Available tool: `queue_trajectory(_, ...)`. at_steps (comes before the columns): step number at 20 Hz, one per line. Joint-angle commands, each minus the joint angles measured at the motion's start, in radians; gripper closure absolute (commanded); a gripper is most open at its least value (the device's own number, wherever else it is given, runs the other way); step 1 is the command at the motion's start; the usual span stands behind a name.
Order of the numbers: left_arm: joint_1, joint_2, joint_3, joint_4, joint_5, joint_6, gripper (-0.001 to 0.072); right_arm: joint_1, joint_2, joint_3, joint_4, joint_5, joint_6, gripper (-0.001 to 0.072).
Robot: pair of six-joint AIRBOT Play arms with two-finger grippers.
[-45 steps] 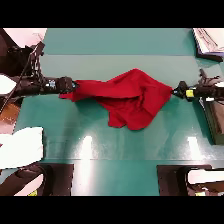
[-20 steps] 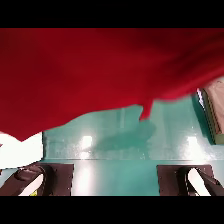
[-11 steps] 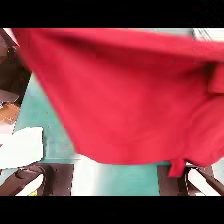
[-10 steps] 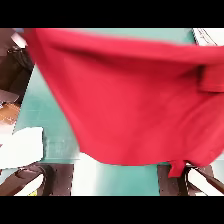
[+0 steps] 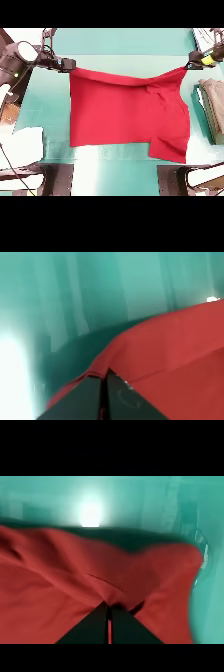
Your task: Fold the shirts.
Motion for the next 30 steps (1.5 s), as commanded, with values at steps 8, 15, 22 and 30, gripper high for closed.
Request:
queue_trajectory(8, 0.068, -0.072, -0.011, 0.002, 0.173, 0.032, 0.0682, -0.082, -0.076, 0.003, -0.024, -0.241, -0.031, 0.0702)
queue_trajectory(15, 0.067, -0.117, -0.078, -0.033, 0.014, 0.049, 0.0682, -0.083, 0.008, -0.266, -0.026, -0.19, -0.056, 0.0703)
queue_trajectory(22, 0.066, -0.117, -0.192, -0.079, -0.021, 0.048, 0.0681, -0.084, 0.164, -0.612, -0.024, -0.314, -0.056, 0.0699)
queue_trajectory(30, 0.082, -0.101, -0.187, -0.108, -0.151, -0.001, 0.0119, -0.089, 0.206, -0.662, -0.014, -0.191, -0.055, 0.037)
